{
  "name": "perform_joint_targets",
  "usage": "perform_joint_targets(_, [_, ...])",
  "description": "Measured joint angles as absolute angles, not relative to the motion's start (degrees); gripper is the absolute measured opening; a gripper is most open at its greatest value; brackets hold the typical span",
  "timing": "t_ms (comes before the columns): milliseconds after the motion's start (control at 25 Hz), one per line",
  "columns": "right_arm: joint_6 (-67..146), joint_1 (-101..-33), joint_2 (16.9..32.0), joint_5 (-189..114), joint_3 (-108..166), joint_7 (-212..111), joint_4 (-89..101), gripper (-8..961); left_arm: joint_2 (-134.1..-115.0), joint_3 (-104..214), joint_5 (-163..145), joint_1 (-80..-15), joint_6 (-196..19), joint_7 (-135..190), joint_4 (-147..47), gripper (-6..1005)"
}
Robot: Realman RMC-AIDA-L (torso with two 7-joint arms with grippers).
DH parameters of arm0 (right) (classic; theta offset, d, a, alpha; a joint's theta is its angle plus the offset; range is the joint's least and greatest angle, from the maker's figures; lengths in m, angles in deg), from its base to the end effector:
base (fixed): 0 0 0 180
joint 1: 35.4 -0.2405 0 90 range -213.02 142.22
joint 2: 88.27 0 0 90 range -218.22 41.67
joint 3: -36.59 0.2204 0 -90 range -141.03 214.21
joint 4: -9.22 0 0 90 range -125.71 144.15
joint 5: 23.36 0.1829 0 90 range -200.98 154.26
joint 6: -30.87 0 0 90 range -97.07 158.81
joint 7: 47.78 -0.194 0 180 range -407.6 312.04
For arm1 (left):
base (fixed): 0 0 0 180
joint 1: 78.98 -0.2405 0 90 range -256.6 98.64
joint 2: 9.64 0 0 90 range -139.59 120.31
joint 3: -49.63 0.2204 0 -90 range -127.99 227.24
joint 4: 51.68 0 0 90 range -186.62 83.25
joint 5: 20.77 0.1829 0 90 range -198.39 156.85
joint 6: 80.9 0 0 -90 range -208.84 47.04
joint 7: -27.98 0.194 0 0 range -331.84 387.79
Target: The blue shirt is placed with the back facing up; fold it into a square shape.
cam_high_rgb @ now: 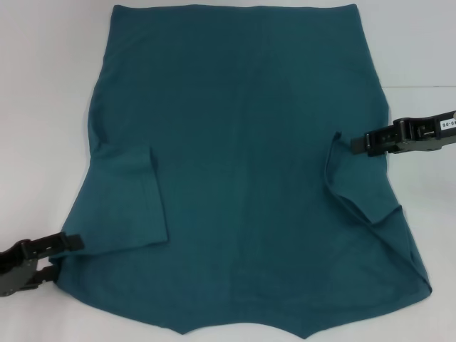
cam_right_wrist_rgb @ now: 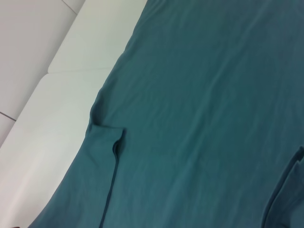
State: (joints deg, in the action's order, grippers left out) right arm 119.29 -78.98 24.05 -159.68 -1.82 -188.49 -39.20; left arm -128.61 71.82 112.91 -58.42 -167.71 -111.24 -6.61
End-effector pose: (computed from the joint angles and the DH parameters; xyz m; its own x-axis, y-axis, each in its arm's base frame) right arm 0.1963 0.3726 0.0271 0.3851 -0.8670 -0.3162 -0.9227 -0.3686 -0.1130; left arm -0.3129 0.2731 0.0099 -0.1933 0.8472 0.4949 0.9796 0.1384 0.1457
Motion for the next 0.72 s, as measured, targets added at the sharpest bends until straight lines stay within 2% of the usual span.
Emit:
perform_joint_targets(440, [119.5, -78.9, 24.05, -159.7, -1.3, -188.5, -39.2, 485, -128.71, 71.8, 111.9, -56.1, -170.6, -110.9, -7.0, 948])
perform_joint_targets(720, [119.5, -78.7, 23.9, -159.7, -1.2, -188.5, -39.2, 485, -128.51, 70.2, 112.2, -57.6, -172.2, -111.6, -6.9, 946])
